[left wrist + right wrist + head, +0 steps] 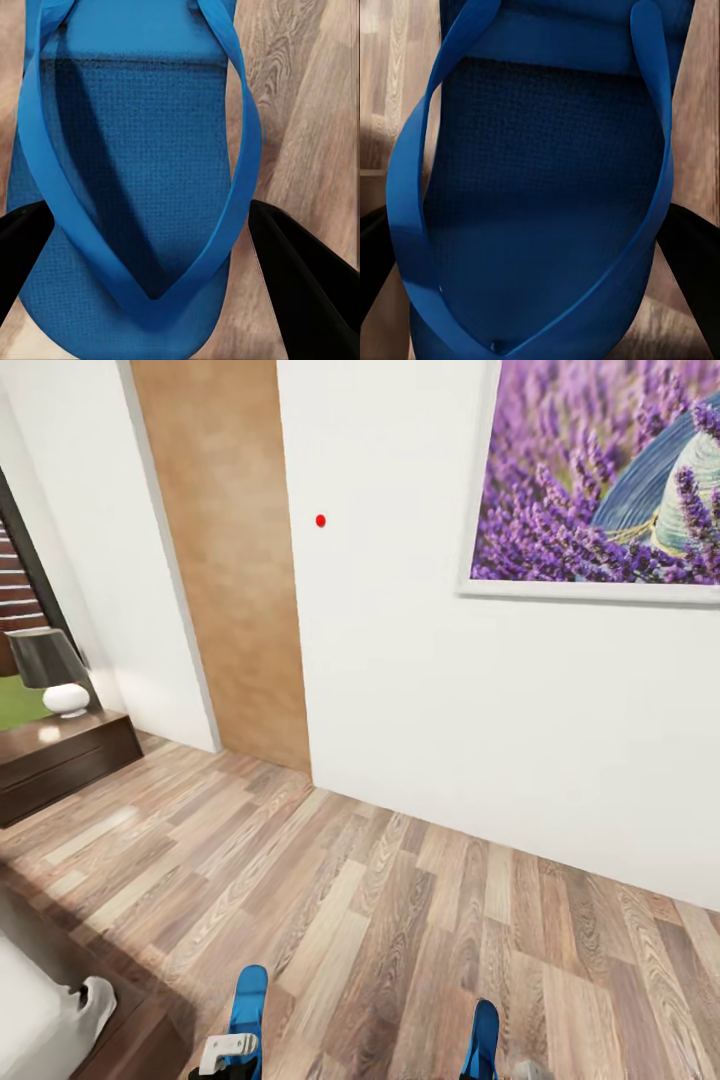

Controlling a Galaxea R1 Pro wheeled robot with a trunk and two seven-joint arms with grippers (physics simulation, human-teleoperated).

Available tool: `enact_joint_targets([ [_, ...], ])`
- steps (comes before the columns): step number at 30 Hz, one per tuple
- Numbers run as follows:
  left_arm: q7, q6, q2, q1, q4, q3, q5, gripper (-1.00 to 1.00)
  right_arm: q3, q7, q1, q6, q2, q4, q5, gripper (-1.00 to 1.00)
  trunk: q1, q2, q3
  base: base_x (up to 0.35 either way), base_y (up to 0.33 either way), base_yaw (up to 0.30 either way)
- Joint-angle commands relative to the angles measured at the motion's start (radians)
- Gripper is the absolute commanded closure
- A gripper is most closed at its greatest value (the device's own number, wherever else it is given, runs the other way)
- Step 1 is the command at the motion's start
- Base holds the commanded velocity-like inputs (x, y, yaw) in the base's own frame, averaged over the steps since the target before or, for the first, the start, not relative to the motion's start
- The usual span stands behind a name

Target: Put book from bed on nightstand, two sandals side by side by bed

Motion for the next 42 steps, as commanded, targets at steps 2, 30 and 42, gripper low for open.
enact_joint_targets([
  [2,0.000,0.001,0.001,0.000,-0.001,-0.006,0.010,1.00,-0.001,0.004,-0.001,0.006,0.000,0.000,-0.009,1.00,0.000,0.000,-0.001,0.000,0.000,-0.300],
  [30,0.001,0.001,0.001,0.000,-0.001,-0.006,0.011,1.00,-0.001,0.002,-0.001,0.006,0.000,0.000,-0.009,1.00,0.000,0.000,-0.006,0.000,0.000,-0.202],
  [42,0.001,0.001,0.001,0.000,0.000,-0.006,0.011,1.00,-0.001,0.001,-0.001,0.005,0.000,0.000,-0.009,1.00,0.000,0.000,-0.006,0.000,0.000,-0.002],
])
